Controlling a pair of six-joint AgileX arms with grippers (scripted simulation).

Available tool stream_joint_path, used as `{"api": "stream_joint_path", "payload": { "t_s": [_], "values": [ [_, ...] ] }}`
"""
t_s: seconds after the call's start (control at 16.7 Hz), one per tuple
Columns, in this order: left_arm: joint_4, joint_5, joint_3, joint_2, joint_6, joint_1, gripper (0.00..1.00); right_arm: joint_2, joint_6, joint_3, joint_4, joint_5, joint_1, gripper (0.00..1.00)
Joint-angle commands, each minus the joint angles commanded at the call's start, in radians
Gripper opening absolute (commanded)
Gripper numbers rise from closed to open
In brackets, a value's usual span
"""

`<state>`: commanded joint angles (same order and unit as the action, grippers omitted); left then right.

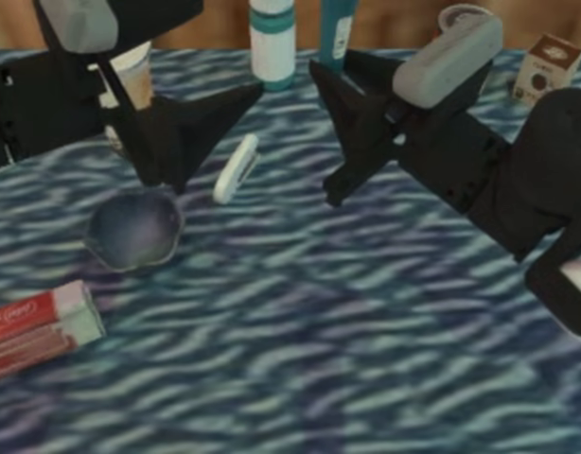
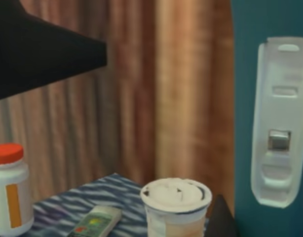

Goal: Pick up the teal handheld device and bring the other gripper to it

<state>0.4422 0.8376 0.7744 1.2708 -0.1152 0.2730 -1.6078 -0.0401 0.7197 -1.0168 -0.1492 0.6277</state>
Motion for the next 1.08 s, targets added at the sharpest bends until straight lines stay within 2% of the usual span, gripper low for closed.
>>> {"api": "stream_joint_path", "payload": {
  "t_s": [0.42,0.9,1.08],
  "values": [
    [0.007,-0.004,0.018,0.023,-0.001,0.011,1.0,0.0,0.0,0.0,0.0,0.0,0.0,0.0],
    [0.066,-0.184,0.223,0.276,0.009,0.2,1.0,0.0,0.0,0.0,0.0,0.0,0.0,0.0],
    [0.075,-0.212,0.254,0.315,0.011,0.228,1.0,0.0,0.0,0.0,0.0,0.0,0.0,0.0]
  ]
}}
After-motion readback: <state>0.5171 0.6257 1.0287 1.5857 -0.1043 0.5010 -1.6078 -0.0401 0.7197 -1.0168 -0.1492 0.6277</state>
